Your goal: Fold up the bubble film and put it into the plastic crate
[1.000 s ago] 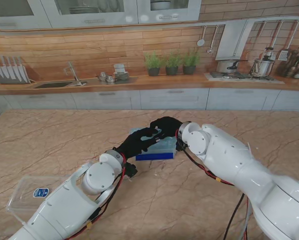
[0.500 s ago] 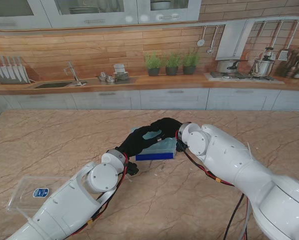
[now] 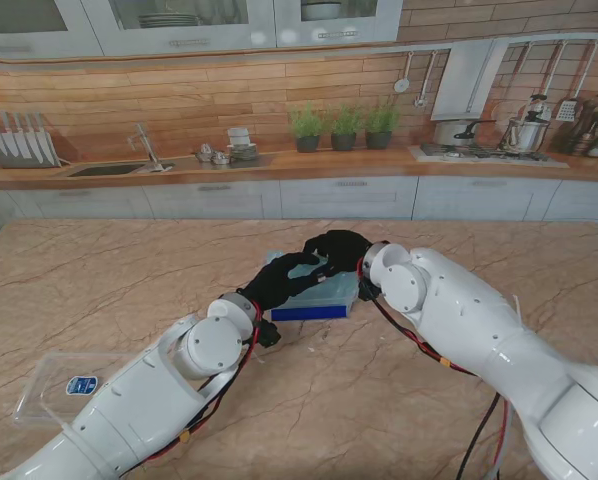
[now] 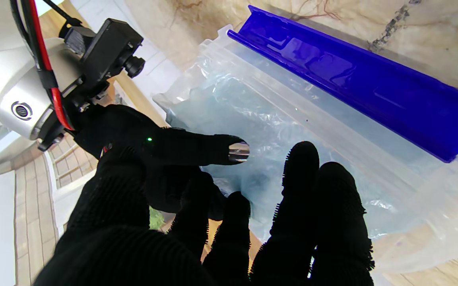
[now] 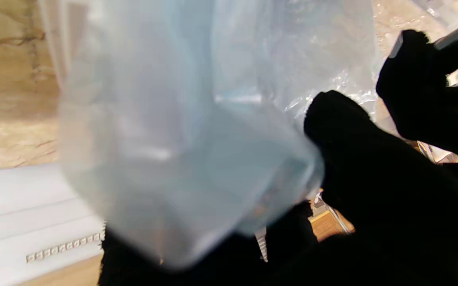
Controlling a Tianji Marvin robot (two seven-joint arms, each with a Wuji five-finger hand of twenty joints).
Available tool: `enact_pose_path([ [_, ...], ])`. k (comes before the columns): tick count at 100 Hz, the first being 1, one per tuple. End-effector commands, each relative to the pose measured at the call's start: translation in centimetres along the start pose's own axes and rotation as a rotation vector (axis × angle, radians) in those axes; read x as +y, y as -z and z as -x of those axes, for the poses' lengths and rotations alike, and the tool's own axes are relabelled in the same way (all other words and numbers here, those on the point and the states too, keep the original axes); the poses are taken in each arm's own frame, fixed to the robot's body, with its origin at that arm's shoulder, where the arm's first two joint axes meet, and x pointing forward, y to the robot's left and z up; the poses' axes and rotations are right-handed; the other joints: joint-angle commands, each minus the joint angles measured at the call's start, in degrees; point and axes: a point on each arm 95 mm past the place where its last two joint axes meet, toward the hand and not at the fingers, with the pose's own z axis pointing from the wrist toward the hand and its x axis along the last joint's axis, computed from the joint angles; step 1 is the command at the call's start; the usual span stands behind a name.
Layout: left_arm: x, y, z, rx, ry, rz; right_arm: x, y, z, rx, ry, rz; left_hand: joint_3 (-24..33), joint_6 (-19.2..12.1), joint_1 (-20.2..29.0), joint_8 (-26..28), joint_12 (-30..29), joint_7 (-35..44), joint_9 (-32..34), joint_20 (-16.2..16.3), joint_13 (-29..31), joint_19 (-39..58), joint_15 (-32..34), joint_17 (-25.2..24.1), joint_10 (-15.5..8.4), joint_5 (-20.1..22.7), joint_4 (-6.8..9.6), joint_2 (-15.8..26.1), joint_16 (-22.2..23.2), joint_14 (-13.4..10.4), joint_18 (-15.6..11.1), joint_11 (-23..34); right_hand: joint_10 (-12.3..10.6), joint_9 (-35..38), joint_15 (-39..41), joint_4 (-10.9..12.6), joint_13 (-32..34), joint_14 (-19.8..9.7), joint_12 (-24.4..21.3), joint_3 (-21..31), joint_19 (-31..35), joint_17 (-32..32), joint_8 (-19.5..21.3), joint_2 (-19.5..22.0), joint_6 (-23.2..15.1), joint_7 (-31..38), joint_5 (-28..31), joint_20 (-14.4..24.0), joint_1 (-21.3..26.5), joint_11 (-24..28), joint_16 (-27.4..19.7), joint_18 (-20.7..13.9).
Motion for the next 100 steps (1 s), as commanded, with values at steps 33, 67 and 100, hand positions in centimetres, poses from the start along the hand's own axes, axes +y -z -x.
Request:
enact_pose_path([
  [33, -0.1, -0.8, 0.2, -0.046, 0.004, -0.022, 1.0, 1.8, 0.4, -0.027, 0.027, 0.145, -1.02, -0.33, 1.24, -0.33, -0.15, -0.09, -1.76, 0.37, -0.27, 1.37, 2.11, 1.34, 3.06, -1.31, 1.47, 2.53, 0.33, 1.45, -0.9, 0.26, -0.66, -1.87, -6.36, 1.77, -2.87, -0.05, 0.58, 1.54, -10.34, -1.52, 2.51, -0.56, -0.81, 0.83, 0.45, -2.8, -0.77, -0.49, -3.38, 3.4],
  [67, -0.1, -1.2, 0.3, -0.08, 0.018, -0.005, 0.9, 1.8, 0.5, -0.066, 0.068, 0.21, -1.12, -0.11, 1.14, -0.3, -0.07, -0.23, -1.76, 0.44, -0.05, 1.67, 2.61, 1.82, 3.77, -1.04, 1.48, 2.74, 0.34, 1.64, -0.92, 0.35, 0.66, 4.46, 1.91, -1.17, 3.17, 1.55, 1.28, 0.89, 1.53, 4.49, -6.98, -0.95, -1.25, 12.4, 2.04, -3.73, 5.88, 4.9, -1.69, 1.79],
  [100, 0.0, -1.0, 0.4, -0.084, 0.038, -0.008, -0.4, 0.2, 0.1, -0.036, 0.089, 0.154, -1.23, 0.12, 1.13, -0.27, 0.05, -0.42, -1.49, 0.55, 0.08, 1.88, 3.05, 2.07, 4.33, -0.73, 1.51, 2.87, 0.34, 1.71, -0.85, 0.57, -0.81, 14.68, 2.37, -3.63, 12.37, 1.03, -0.48, 7.09, 8.26, 11.84, -9.78, 0.13, -3.66, 17.87, 9.18, -6.06, 9.85, 3.6, -2.7, -1.16],
])
